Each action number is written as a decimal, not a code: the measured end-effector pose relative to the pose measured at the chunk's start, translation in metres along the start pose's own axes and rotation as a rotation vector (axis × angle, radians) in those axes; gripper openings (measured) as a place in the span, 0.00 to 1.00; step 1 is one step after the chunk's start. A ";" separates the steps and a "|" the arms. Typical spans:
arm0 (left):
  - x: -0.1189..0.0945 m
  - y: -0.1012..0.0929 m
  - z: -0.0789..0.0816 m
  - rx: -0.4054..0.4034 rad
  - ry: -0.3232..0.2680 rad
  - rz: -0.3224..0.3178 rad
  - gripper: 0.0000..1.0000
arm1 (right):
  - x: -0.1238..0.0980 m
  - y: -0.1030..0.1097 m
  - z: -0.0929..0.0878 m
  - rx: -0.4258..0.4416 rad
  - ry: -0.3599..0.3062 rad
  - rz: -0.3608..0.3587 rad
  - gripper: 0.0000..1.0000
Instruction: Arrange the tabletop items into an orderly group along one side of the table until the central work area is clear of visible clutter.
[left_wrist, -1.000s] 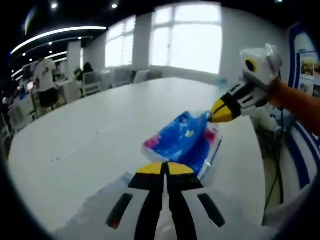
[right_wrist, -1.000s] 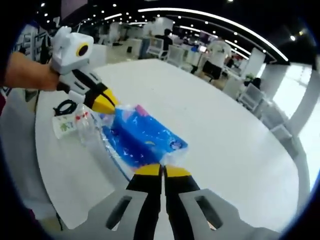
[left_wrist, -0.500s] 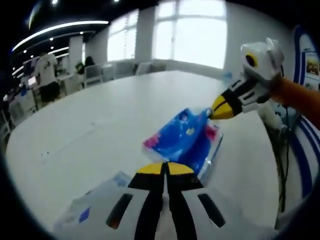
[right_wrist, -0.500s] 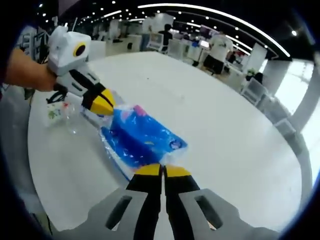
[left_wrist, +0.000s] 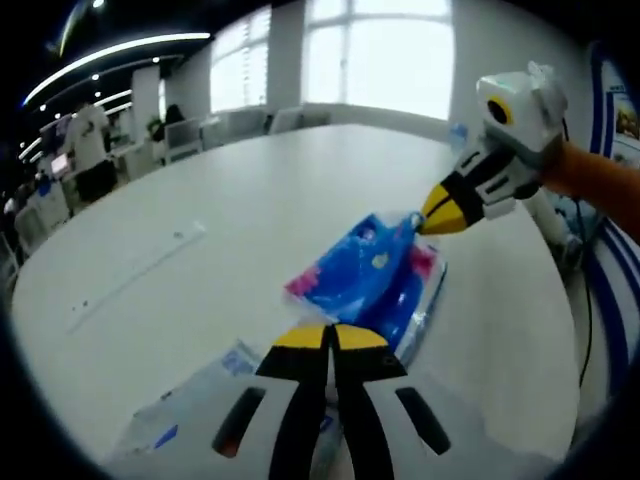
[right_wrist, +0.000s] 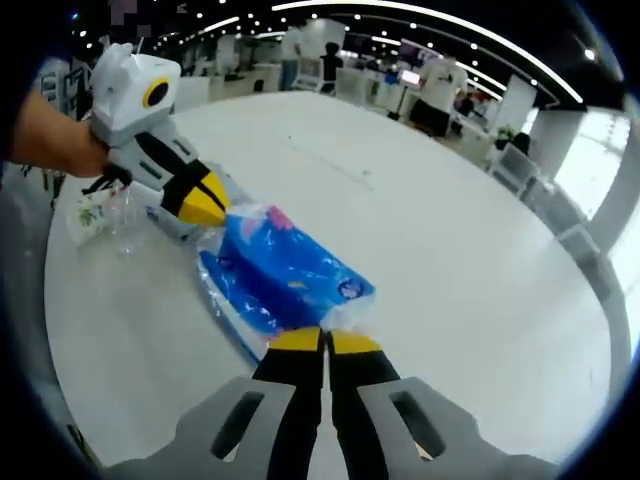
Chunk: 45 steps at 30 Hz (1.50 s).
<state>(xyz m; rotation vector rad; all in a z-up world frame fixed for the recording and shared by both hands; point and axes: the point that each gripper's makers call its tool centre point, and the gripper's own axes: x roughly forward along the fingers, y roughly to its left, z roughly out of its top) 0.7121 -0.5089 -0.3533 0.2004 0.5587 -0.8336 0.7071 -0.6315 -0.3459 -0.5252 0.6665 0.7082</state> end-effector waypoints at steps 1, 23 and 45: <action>0.001 0.000 0.000 0.001 0.003 0.000 0.00 | 0.001 -0.001 -0.001 -0.001 0.001 0.000 0.01; 0.010 -0.002 -0.011 0.048 0.068 0.007 0.00 | 0.020 -0.004 -0.019 0.020 0.033 0.013 0.01; 0.004 -0.001 -0.008 0.064 0.072 0.016 0.13 | 0.019 -0.010 -0.017 0.064 0.026 -0.009 0.06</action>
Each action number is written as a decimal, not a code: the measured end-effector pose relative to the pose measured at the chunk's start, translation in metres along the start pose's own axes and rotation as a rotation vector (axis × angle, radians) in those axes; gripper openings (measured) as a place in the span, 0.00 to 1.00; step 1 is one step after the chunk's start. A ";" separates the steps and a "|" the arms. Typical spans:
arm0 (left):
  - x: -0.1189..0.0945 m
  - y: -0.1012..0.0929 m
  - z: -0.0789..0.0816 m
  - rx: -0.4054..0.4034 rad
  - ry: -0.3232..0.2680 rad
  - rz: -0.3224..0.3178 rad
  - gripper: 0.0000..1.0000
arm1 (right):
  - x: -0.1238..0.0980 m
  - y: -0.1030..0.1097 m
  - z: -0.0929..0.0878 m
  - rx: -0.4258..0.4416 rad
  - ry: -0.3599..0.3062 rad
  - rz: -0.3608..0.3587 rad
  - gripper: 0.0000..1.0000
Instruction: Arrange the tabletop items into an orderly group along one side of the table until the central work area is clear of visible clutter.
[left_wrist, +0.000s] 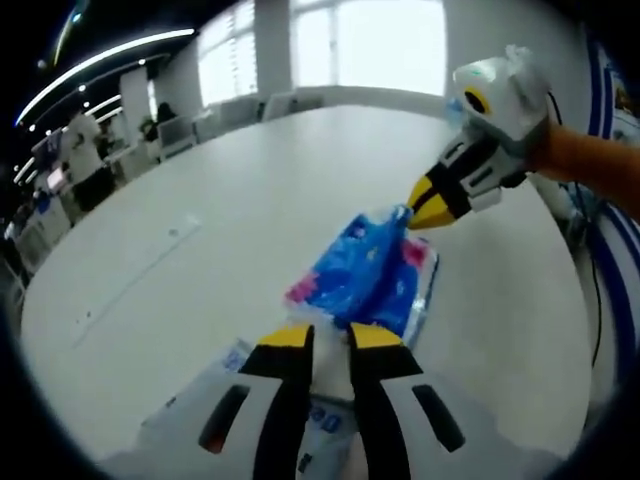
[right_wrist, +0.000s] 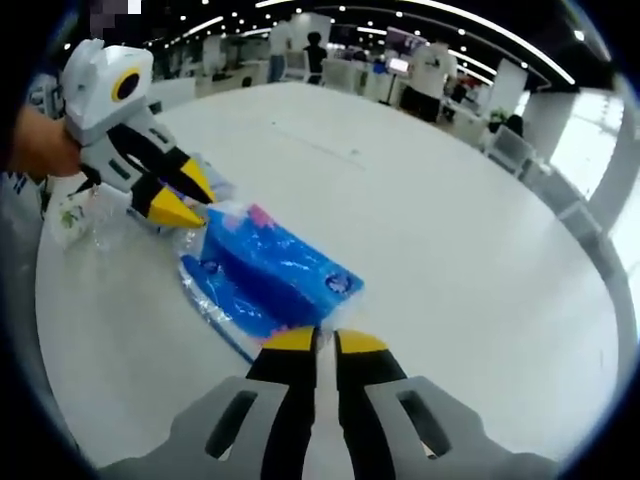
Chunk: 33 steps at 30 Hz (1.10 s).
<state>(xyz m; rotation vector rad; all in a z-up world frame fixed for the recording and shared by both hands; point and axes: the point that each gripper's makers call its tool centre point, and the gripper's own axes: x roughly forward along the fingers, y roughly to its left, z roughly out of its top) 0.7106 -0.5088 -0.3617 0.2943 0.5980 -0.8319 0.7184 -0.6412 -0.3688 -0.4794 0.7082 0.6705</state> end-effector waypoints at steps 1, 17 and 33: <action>-0.001 0.000 0.000 0.002 0.001 -0.001 0.13 | 0.000 0.000 0.000 0.001 0.001 0.000 0.06; -0.026 0.008 0.023 -0.008 -0.062 0.018 0.27 | -0.019 -0.006 0.007 0.044 -0.029 -0.051 0.16; -0.072 0.016 0.044 -0.034 -0.149 -0.014 0.62 | -0.054 0.013 0.056 -0.003 -0.137 -0.086 0.48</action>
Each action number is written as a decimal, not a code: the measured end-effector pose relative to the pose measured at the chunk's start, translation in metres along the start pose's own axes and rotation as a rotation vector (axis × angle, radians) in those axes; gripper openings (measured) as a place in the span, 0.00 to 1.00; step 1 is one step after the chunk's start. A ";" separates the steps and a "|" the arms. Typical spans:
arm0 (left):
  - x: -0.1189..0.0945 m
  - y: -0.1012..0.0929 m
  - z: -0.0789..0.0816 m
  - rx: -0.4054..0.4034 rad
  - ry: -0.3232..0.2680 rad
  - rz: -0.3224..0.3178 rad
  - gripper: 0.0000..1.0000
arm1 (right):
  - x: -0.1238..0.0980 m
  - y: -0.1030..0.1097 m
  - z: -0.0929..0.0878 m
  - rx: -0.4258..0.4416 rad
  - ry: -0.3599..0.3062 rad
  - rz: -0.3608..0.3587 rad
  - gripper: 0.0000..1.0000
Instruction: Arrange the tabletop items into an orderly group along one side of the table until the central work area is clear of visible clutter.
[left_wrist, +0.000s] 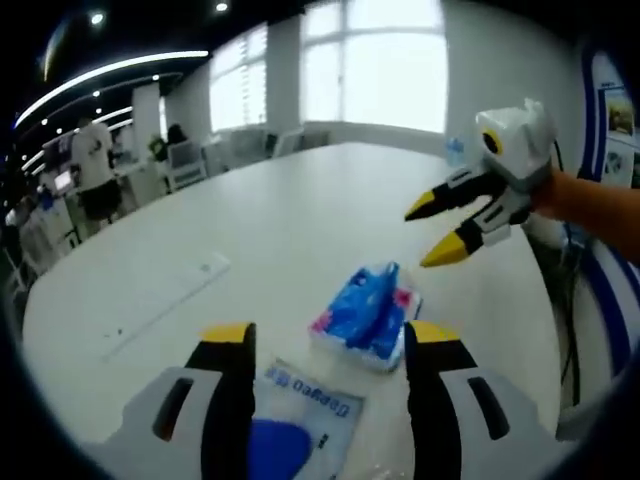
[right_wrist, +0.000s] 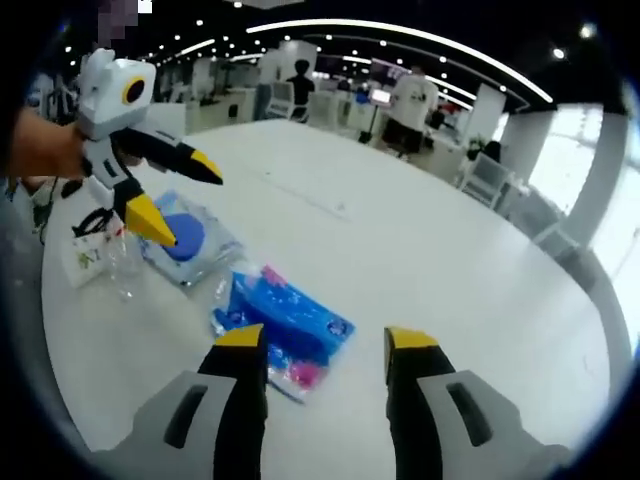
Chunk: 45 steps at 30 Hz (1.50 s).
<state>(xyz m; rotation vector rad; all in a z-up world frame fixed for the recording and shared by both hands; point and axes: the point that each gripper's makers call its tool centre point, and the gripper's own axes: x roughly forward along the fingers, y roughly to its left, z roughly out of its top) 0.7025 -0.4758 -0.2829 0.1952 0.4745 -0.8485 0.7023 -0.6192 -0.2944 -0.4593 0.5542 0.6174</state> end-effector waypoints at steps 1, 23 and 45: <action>-0.002 -0.001 0.000 0.002 -0.001 -0.007 0.64 | -0.001 0.003 0.003 -0.004 -0.008 0.008 0.51; -0.102 -0.038 0.011 0.015 -0.107 -0.275 0.99 | -0.039 0.105 0.066 -0.124 -0.138 0.288 0.99; -0.271 -0.003 -0.071 -0.065 -0.169 -0.088 0.99 | -0.057 0.260 0.127 -0.248 -0.222 0.540 0.99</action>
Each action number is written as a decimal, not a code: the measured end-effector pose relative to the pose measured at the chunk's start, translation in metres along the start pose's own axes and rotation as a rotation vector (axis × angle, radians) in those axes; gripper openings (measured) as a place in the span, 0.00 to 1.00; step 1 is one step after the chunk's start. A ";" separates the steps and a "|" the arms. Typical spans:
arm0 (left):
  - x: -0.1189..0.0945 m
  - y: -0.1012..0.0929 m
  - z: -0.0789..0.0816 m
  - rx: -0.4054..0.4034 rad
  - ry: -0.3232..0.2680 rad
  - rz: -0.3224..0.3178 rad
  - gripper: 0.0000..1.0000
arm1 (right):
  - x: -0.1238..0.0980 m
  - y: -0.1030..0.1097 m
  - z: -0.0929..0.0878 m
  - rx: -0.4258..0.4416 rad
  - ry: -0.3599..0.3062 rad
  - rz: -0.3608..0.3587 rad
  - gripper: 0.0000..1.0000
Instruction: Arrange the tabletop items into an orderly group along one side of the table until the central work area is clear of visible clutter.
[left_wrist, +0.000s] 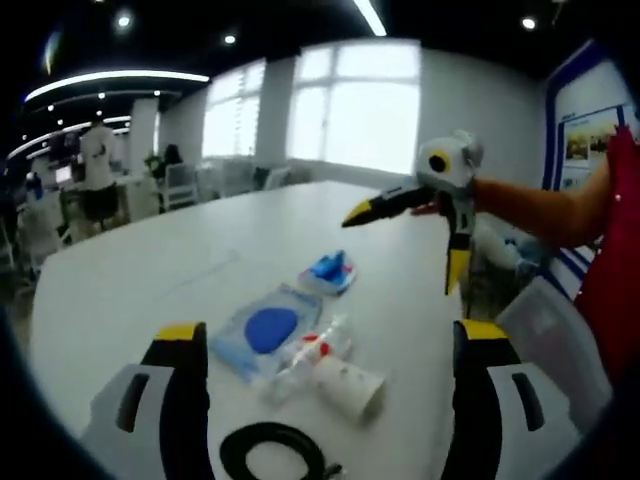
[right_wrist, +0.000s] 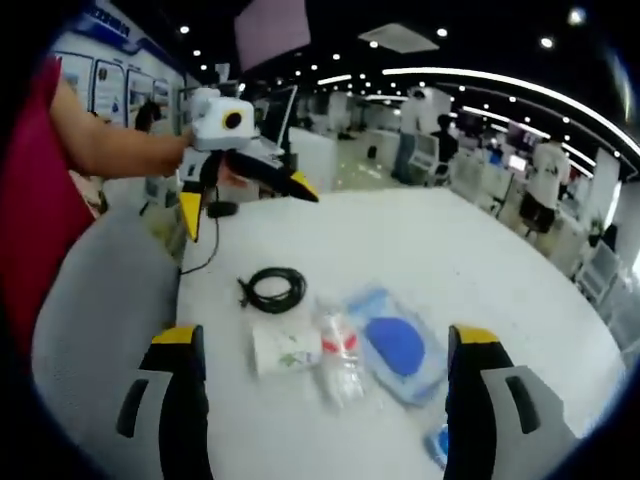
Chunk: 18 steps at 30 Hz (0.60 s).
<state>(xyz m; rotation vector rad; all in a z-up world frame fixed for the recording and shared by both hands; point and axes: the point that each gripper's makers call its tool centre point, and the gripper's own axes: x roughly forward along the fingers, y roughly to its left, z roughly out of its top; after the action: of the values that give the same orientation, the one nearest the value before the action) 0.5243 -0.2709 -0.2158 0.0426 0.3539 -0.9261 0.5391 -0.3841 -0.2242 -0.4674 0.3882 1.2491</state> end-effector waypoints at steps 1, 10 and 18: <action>-0.005 0.000 -0.003 -0.005 -0.002 0.007 0.99 | 0.003 0.004 0.003 -0.004 -0.004 0.009 0.99; -0.058 0.002 -0.031 -0.037 -0.001 0.071 0.99 | 0.041 0.048 0.026 -0.029 -0.024 0.087 0.99; -0.092 0.009 -0.047 -0.060 -0.015 0.116 0.98 | 0.074 0.079 0.038 -0.034 -0.027 0.144 0.99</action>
<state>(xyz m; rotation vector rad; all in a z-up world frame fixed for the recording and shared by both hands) 0.4686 -0.1856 -0.2317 0.0014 0.3613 -0.8006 0.4845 -0.2848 -0.2407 -0.4574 0.3832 1.4024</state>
